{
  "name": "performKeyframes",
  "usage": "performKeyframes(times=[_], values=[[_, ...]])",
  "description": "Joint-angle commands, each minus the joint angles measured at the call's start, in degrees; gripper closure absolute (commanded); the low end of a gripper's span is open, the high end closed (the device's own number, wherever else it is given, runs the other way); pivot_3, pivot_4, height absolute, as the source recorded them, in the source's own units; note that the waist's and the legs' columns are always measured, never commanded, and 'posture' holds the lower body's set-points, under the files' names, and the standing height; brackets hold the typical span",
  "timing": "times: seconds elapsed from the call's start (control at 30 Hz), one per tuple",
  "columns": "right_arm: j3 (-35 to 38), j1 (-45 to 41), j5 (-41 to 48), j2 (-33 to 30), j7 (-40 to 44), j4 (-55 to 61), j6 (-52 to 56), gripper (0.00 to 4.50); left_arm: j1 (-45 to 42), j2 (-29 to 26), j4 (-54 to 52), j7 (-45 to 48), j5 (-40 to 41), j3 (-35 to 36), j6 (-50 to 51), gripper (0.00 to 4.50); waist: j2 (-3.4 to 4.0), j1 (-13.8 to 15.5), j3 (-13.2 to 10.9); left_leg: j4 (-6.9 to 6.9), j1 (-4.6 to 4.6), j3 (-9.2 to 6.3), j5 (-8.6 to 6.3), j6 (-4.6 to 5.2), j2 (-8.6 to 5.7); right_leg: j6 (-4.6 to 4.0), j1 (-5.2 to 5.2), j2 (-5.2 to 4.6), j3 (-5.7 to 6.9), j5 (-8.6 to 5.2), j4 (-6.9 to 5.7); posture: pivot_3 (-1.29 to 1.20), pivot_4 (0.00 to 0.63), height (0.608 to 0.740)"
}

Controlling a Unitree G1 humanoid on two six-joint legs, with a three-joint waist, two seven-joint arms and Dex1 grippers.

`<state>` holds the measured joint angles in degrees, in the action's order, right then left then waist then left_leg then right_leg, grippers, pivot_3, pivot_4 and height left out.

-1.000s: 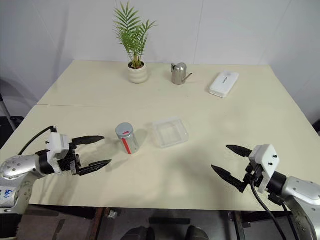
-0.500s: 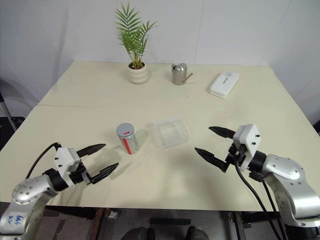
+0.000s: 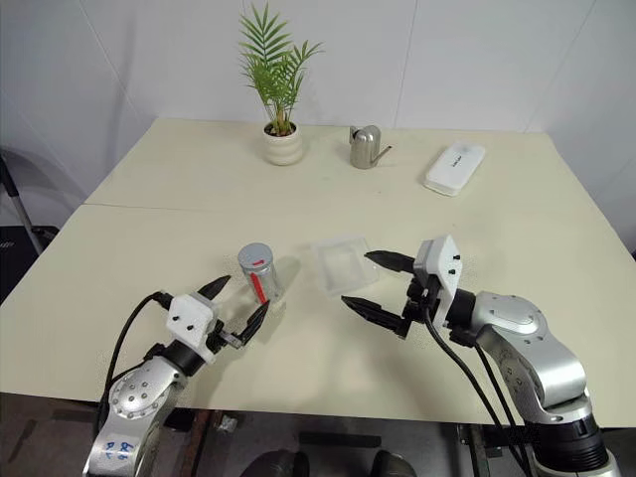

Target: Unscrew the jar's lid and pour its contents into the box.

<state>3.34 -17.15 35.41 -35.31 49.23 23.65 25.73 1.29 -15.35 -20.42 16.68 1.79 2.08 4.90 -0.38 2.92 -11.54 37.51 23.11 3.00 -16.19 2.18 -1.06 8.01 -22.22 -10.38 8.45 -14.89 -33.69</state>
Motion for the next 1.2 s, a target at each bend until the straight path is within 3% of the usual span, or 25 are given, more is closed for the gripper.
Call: performKeyframes(times=[0.03, 0.37, 0.9, 1.0, 1.2], values=[[-0.3, 0.9, 2.1, 0.3, -0.6, 5.0, 1.3, 0.00, -3.6, 2.6, 2.6, -3.4, -2.0, -1.6, -1.5, 0.05, -0.01, 0.3, 0.0, 0.04, 0.08, 0.02, 0.00, 0.00, 0.00, 0.00, -0.07, 0.00, -0.01, 0.00, -0.05, 0.00, 0.150, 0.740], [-0.9, 1.1, 2.4, 1.3, -2.0, 6.7, 2.3, 0.00, -6.9, 7.1, 6.4, -7.7, -4.8, -4.5, -1.5, 0.05, -0.02, 0.0, 0.0, 0.21, 0.15, 0.24, -0.09, 0.12, 0.04, 0.06, -0.19, 0.00, -0.16, 0.04, -0.11, 0.00, 0.150, 0.740], [-0.4, 0.9, 1.5, 1.8, -2.3, 5.4, 1.4, 0.00, -14.1, 8.6, 15.0, -9.7, -4.7, -4.1, -4.6, 0.05, -0.04, 0.1, 0.0, 0.27, 0.15, 0.35, -0.13, 0.16, 0.04, 0.08, -0.21, 0.00, -0.23, 0.06, -0.10, 0.00, 0.150, 0.740], [-0.2, 1.2, 1.2, 2.1, -2.8, 5.2, 1.2, 0.00, -15.8, 8.3, 16.7, -9.4, -4.4, -3.3, -5.8, 0.62, -0.04, 0.1, 0.0, 0.28, 0.15, 0.35, -0.13, 0.16, 0.05, 0.08, -0.21, 0.00, -0.23, 0.06, -0.10, 0.00, 0.150, 0.740], [0.3, 1.8, 1.3, 2.2, -3.4, 5.0, 1.1, 0.00, -16.0, 8.8, 18.0, -8.0, -1.5, -2.0, -6.1, 2.49, -0.04, 0.0, 0.0, 0.28, 0.15, 0.38, -0.13, 0.17, 0.04, 0.08, -0.21, 0.00, -0.25, 0.06, -0.08, 0.00, 0.150, 0.740]])
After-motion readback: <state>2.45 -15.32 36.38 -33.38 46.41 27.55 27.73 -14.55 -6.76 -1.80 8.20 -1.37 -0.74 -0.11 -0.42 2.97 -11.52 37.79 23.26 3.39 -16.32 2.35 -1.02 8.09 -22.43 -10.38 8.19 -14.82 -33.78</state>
